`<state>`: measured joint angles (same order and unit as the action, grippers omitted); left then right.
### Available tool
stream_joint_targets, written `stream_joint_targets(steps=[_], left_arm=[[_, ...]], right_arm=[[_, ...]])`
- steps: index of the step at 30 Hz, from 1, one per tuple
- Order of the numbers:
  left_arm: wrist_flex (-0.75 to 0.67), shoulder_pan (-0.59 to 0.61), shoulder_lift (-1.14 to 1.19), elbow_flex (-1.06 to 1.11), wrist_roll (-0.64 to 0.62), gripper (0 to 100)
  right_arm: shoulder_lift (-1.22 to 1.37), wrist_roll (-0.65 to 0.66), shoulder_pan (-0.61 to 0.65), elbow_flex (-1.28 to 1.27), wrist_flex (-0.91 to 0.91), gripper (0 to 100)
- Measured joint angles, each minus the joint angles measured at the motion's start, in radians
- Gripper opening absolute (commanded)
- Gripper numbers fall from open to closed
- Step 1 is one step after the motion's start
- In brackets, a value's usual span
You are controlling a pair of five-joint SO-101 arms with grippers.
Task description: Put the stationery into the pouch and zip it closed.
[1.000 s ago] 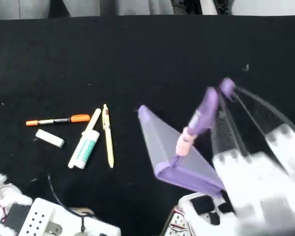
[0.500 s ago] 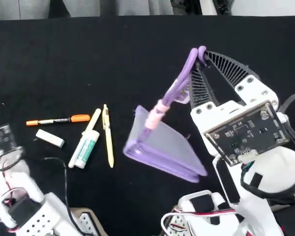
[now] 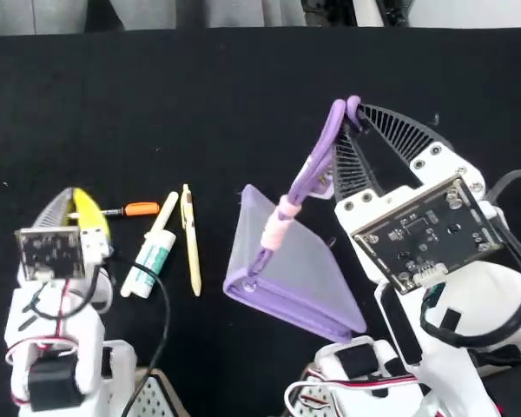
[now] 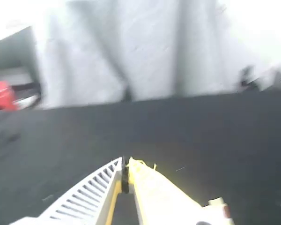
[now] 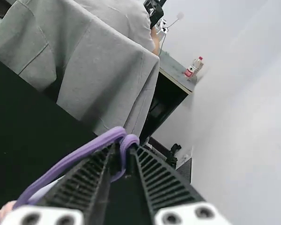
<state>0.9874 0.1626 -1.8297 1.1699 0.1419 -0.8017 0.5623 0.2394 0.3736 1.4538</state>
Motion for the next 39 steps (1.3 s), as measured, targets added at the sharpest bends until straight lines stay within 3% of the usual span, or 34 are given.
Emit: stream_joint_targets(steps=[8,13,19,29,39], left_arm=[[0.086,-0.436,0.000,-0.091,-0.037,3],[-0.014,-0.698,-0.002,-0.002,-0.041,3],[-0.170,-0.801,0.008,0.140,-0.041,3],[-0.189,-1.154,0.000,0.143,-0.041,3],[-0.167,-1.197,0.000,0.143,-0.043,3]], right_arm=[[0.000,0.000,0.000,0.000,0.000,1.1],[0.000,0.000,0.000,0.000,0.000,1.1],[0.000,0.000,0.000,0.000,0.000,1.1],[0.020,0.034,-0.044,0.002,-0.058,1.1],[0.256,0.034,-0.098,-0.002,-0.158,1.1]])
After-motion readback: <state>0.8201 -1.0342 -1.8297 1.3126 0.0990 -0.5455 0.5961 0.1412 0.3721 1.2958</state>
